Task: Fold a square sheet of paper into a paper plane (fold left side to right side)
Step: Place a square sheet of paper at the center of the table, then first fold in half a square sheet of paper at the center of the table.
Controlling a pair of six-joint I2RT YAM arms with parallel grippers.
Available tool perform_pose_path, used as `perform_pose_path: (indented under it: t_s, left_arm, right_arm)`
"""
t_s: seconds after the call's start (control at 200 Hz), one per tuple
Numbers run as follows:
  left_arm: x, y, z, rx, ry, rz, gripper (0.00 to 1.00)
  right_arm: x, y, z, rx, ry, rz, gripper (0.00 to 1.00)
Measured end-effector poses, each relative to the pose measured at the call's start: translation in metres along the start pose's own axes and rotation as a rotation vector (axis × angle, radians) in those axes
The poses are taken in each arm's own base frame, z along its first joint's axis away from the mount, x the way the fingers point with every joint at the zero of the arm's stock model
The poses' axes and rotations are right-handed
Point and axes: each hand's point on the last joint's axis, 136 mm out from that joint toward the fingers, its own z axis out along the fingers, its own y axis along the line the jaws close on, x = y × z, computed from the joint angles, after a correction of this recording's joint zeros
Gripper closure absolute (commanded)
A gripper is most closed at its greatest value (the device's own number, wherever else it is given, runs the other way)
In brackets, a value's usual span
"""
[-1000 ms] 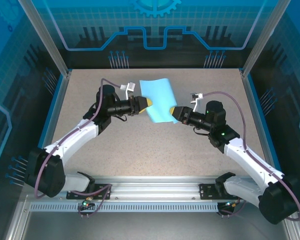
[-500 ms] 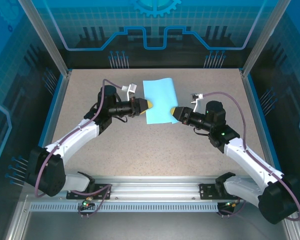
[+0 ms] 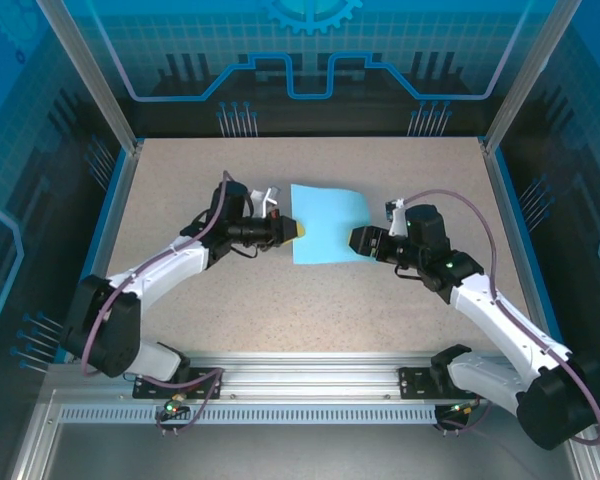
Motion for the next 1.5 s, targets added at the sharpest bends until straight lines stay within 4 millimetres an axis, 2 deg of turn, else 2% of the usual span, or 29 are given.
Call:
perform_pose_path:
  t_s: [0.085,0.27,0.395,0.535,0.64,0.77,0.995,1.17,1.346,1.501]
  left_arm:
    - [0.012,0.029,0.010,-0.063,0.037,-0.045,0.96]
    - [0.034,0.085,0.021,-0.204,0.100,-0.132,0.97]
    - [0.044,0.108,0.022,-0.281,0.127,-0.150,0.97]
    - [0.052,0.121,0.017,-0.348,0.150,-0.155,0.96]
    - [0.051,0.121,0.015,-0.371,0.159,-0.145,0.96]
    - [0.049,0.120,0.014,-0.378,0.160,-0.131,0.94]
    - [0.052,0.117,0.015,-0.381,0.175,-0.130,0.87]
    - [0.051,0.101,0.023,-0.348,0.189,-0.097,0.73]
    - [0.052,0.078,0.033,-0.291,0.210,-0.071,0.50]
    - [0.052,0.057,0.045,-0.231,0.223,-0.042,0.41]
  right_arm:
    - [0.009,-0.015,0.003,0.063,0.033,-0.005,0.34]
    - [0.031,-0.038,0.020,0.123,0.112,0.017,0.51]
    - [0.059,-0.047,0.042,0.139,0.196,0.043,0.64]
    - [0.080,-0.051,0.068,0.155,0.271,0.061,0.78]
    - [0.091,-0.058,0.085,0.188,0.326,0.078,0.82]
    - [0.093,-0.060,0.104,0.218,0.361,0.082,0.85]
    - [0.096,-0.067,0.119,0.279,0.397,0.090,0.86]
    - [0.111,-0.084,0.120,0.346,0.445,0.115,0.86]
    - [0.111,-0.082,0.121,0.345,0.444,0.113,0.85]
    - [0.110,-0.081,0.121,0.333,0.433,0.111,0.83]
